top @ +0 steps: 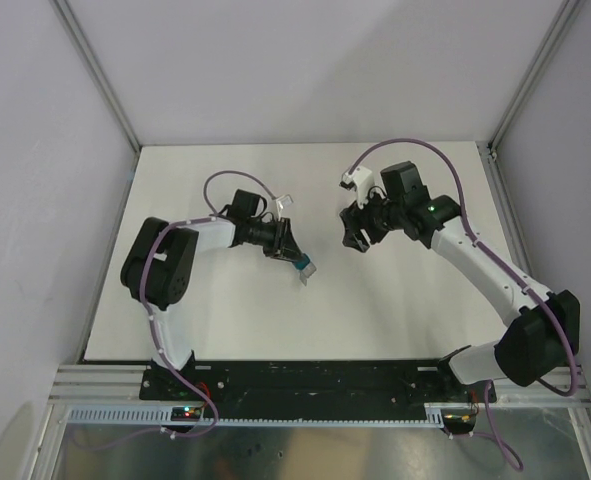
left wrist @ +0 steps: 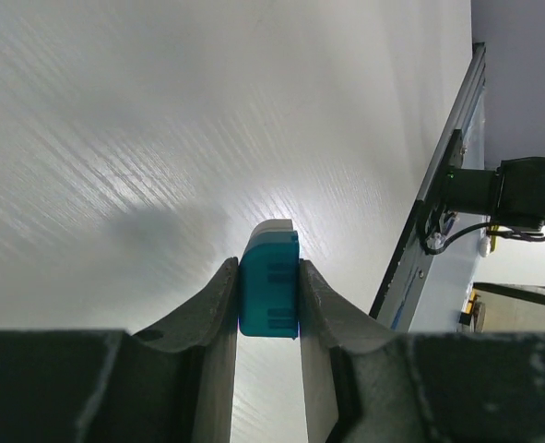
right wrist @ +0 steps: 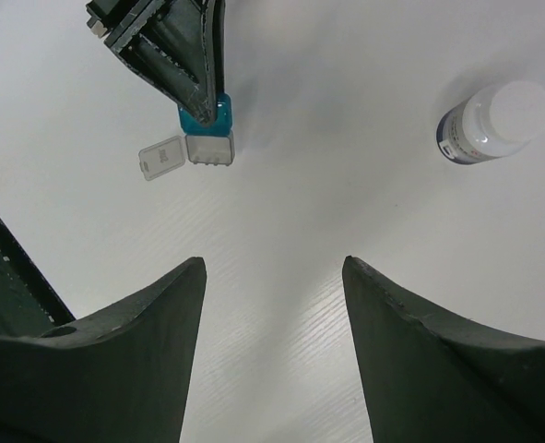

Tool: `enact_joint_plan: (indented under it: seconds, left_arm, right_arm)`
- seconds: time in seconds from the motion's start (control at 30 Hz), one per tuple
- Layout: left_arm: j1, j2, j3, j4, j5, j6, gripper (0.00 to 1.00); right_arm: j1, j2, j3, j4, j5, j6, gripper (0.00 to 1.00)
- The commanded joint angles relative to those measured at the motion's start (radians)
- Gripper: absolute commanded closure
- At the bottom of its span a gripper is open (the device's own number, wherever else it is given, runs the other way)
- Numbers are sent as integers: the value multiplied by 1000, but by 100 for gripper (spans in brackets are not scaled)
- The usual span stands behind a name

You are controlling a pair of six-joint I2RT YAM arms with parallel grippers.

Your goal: Sort the pills into containers

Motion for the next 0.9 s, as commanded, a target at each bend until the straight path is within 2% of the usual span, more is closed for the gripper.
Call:
enact_joint_plan:
  seconds: [0.0, 0.2, 0.5, 0.87]
  left_arm:
    - [-10, 31, 45, 7, -10, 45, 82]
    - [-11, 56, 45, 6, -32, 58, 71]
    - [-12, 66, 52, 6, -47, 76, 39]
    - [18, -17, 56, -11, -94, 124, 9]
  right_arm:
    - [-10, -3, -23, 51, -23, -11, 34]
    - [-13, -10, -55, 70, -28, -9, 34]
    - [-14, -17, -68, 76, -35, -8, 33]
    - [-10, 6, -77, 79, -52, -9, 34]
